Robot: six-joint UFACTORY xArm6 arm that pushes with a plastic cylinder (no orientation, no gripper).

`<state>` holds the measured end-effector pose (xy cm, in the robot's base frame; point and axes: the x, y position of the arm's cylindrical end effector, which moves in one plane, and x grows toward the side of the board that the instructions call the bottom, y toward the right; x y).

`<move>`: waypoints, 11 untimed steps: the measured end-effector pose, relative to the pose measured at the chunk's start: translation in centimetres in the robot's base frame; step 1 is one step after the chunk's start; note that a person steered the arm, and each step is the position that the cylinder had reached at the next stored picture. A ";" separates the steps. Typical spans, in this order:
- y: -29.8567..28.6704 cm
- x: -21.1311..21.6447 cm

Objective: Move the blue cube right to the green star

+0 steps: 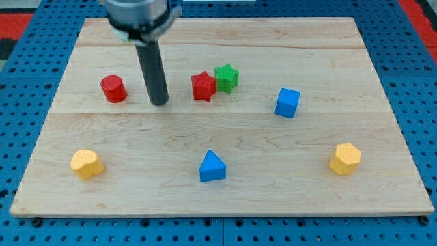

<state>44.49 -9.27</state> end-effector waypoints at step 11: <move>23.0 -7.7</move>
